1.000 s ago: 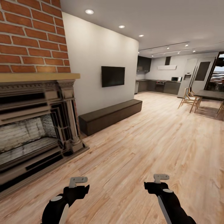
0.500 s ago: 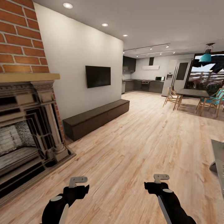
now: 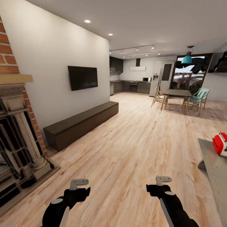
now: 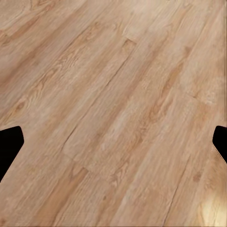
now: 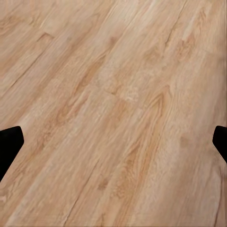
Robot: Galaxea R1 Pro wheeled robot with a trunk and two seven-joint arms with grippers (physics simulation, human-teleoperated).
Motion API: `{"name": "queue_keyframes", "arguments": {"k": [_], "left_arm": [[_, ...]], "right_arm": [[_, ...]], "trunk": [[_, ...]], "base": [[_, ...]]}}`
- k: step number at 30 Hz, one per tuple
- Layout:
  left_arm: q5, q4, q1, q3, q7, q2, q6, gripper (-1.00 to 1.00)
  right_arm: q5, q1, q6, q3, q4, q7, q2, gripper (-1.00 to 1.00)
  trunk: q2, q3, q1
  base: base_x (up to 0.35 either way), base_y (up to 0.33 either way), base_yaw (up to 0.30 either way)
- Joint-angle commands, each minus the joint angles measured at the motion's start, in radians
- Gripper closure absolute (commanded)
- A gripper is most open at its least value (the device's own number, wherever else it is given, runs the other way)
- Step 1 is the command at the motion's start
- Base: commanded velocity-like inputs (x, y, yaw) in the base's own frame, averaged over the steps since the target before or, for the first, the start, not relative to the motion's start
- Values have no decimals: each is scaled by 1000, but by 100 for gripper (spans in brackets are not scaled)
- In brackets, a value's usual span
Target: Turn on the radio receiver that's on the table in the living room.
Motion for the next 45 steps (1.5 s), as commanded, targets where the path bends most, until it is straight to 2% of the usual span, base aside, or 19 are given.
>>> {"name": "queue_keyframes", "arguments": {"k": [1,12,21,45], "left_arm": [[0,0,0,0,0,0,0,-100],[0,1,1,0,-3,1,0,-100],[0,-1,0,0,-3,1,0,-100],[2,-1,1,0,-6,4,-2,-100]], "right_arm": [[0,0,0,0,0,0,0,-100],[-1,0,0,0,0,0,0,-100],[-1,0,0,0,1,0,0,-100],[-1,0,0,0,2,0,0,-100]], "trunk": [[0,0,0],[0,0,0],[0,0,0],[0,0,0]], "base": [[330,40,-266],[76,14,-266],[275,142,-266],[236,258,-266]]}}
